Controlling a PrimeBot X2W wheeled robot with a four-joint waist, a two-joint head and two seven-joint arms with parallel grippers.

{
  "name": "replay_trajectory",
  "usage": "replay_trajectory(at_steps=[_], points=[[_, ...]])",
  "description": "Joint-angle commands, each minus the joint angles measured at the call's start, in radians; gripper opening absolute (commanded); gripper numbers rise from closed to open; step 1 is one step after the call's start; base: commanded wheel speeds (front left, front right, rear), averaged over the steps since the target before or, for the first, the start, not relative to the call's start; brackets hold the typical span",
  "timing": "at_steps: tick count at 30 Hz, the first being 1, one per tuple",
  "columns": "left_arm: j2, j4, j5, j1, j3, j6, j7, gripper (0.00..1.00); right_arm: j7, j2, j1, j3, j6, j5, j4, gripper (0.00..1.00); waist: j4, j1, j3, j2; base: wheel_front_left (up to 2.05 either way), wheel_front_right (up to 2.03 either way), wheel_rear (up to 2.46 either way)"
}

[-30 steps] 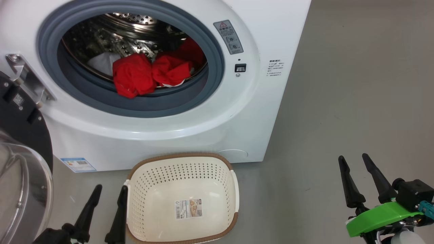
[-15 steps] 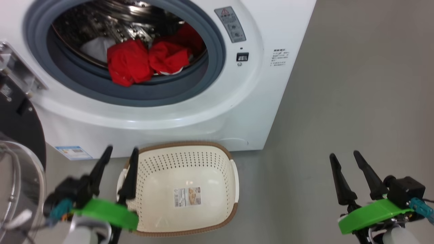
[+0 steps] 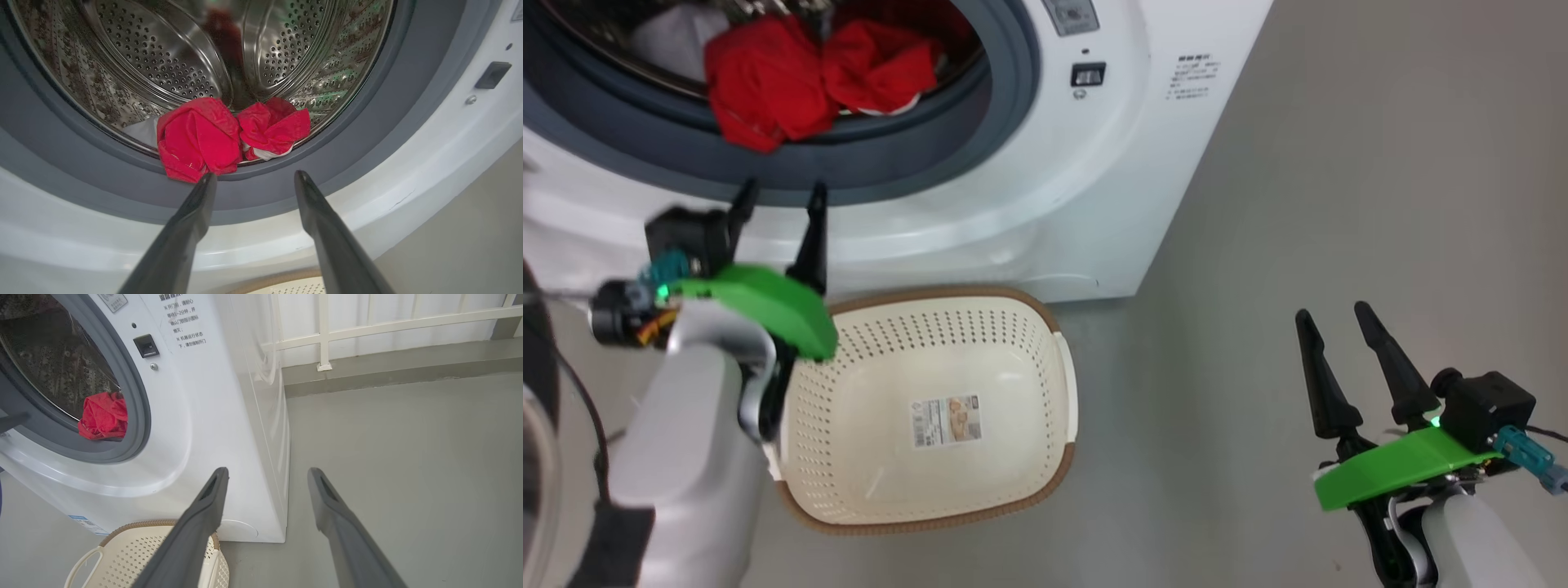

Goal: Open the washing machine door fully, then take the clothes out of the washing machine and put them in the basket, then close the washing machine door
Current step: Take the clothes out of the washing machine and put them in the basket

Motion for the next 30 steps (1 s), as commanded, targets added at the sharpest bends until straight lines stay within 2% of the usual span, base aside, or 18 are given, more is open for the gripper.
replay_trajectory(at_steps=[1,6,14,22,30], points=[[0.032,0.034,0.014,-0.084,0.016,0.027,0.022,1.0,-0.006,0.006,-0.027,0.022,0.005,-0.013,-0.028,1.0,-0.025,0.0,0.045,0.0,0.0,0.0,0.0],[0.042,0.138,0.054,-0.217,-0.011,0.065,0.048,1.0,-0.006,0.018,-0.047,0.021,0.005,-0.017,-0.032,1.0,-0.035,0.0,0.078,0.0,0.0,0.0,0.0],[0.067,0.28,0.101,-0.362,-0.051,0.1,0.074,1.0,-0.006,0.029,-0.081,0.034,0.005,-0.016,-0.033,1.0,-0.053,0.0,0.118,0.0,0.0,0.0,0.0],[0.096,0.411,0.128,-0.484,-0.081,0.12,0.094,1.0,-0.006,0.034,-0.109,0.052,0.005,-0.007,-0.037,1.0,-0.081,0.0,0.163,0.0,0.0,0.0,0.0],[0.132,0.482,0.143,-0.556,-0.103,0.14,0.101,1.0,-0.006,0.034,-0.12,0.081,0.005,0.02,-0.043,1.0,-0.113,0.0,0.193,0.0,0.0,0.0,0.0]])
